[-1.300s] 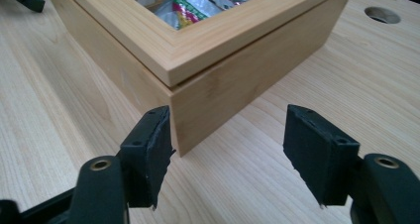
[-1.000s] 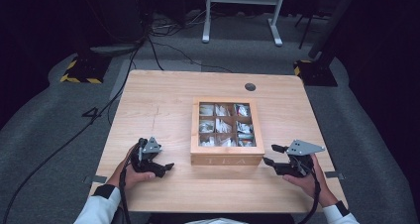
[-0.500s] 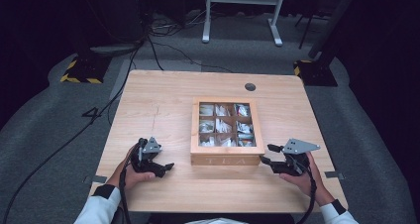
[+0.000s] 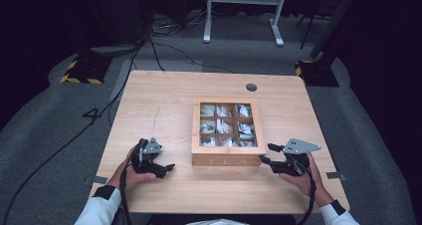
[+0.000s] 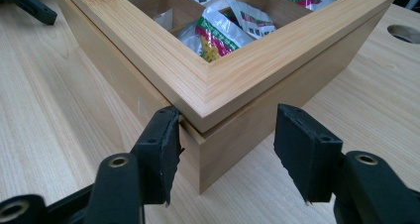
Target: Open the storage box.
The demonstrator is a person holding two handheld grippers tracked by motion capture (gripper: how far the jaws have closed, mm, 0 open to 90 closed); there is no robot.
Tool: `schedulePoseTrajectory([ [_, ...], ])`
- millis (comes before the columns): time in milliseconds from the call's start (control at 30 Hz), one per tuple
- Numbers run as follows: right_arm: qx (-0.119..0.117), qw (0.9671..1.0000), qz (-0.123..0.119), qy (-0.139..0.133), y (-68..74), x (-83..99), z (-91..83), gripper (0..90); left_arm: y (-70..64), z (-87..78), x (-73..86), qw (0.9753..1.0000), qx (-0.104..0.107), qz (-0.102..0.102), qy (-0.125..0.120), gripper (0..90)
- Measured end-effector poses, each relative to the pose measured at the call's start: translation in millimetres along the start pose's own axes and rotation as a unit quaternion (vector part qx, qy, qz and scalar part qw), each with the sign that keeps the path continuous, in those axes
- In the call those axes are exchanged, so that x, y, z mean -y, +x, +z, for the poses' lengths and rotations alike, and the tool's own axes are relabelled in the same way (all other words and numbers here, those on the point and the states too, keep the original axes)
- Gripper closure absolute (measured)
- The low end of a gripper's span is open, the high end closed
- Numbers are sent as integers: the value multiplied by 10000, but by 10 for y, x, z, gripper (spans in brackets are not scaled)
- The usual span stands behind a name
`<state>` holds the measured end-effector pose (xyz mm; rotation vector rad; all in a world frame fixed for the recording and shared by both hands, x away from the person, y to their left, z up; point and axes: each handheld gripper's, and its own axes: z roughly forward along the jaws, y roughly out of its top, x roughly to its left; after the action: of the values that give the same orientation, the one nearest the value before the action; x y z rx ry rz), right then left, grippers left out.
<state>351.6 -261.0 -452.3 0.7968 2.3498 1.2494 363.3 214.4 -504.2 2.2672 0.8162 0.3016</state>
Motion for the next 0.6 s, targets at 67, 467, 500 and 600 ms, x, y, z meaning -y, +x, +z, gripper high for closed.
schedulePoseTrajectory([
  [67, 9, 10000, -21, -18, 7, -5, 3, 436, 0, 1, 0, 10000, -1, 0, -4, 118],
  [467, 77, 9998, -135, -99, 39, -33, -5, 448, -1, 1, 1, 10000, -2, -3, -4, 118],
  [500, 78, 9998, -141, -96, 40, -34, -7, 448, -1, 0, 1, 10000, -2, -3, -3, 118],
  [600, 82, 9998, -152, -106, 43, -39, -11, 448, -1, 1, 1, 10000, -2, -3, -4, 118],
])
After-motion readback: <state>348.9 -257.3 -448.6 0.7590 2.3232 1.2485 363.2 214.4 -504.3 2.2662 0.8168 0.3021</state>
